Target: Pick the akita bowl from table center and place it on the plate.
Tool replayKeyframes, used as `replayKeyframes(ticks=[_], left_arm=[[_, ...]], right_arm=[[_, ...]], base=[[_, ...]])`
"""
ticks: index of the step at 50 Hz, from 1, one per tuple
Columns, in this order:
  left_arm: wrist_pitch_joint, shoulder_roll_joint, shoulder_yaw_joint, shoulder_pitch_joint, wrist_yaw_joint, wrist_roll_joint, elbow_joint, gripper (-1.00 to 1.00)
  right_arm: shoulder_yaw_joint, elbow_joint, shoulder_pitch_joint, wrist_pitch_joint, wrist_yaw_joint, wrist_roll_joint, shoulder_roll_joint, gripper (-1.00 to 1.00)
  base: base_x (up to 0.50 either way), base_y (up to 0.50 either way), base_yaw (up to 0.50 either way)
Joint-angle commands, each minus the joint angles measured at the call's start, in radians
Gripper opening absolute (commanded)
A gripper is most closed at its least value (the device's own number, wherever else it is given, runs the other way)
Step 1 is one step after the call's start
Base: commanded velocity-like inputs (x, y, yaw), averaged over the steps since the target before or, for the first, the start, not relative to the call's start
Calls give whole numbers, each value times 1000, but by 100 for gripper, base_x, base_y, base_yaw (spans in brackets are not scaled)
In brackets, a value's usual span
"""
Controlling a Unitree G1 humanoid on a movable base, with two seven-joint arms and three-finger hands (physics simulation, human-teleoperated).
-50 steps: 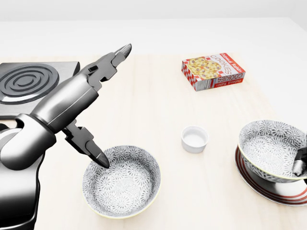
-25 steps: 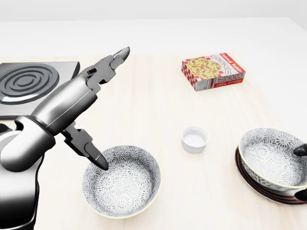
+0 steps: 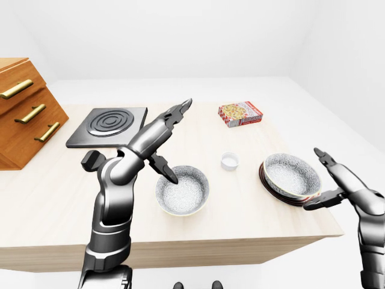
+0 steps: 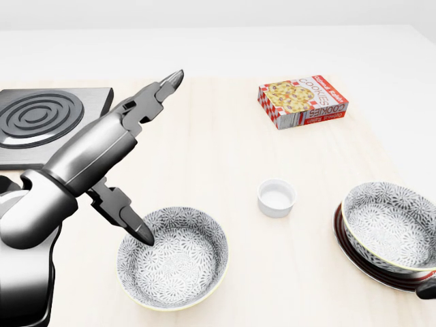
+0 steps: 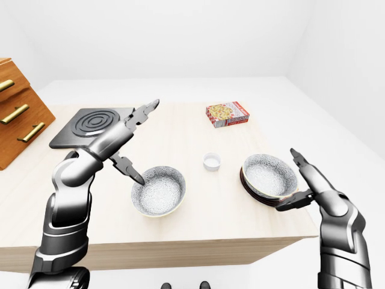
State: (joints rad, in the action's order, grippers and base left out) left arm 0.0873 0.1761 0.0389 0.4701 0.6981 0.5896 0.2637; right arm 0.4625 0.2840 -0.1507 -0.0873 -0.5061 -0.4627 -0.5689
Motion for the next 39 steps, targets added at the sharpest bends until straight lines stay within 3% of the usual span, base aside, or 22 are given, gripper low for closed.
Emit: replayKeyframes(ticks=[1, 7, 10, 16, 26, 39], left_arm=[[0, -12, 0, -25, 0, -21, 25, 100], [0, -29, -6, -51, 0, -48, 60, 100], [0, -40, -10, -62, 0, -61, 84, 100], [0, -51, -9, -70, -44, -98, 120, 100], [0, -51, 2, -69, -139, -172, 144, 100], [0, -36, 8, -61, -157, -204, 161, 100]], right_arm=[[128, -558, 124, 0, -188, 127, 190, 100], [72, -766, 96, 0, -147, 201, 282, 100], [-65, -771, 0, 0, -45, 175, 305, 100], [-197, -746, -111, 0, 100, 221, 342, 100], [-199, -887, -41, 0, 118, 308, 355, 100], [-216, -935, 1, 0, 113, 323, 380, 100]], base=[[0, 0, 0], [0, 0, 0], [0, 0, 0], [0, 0, 0], [0, 0, 0], [0, 0, 0]])
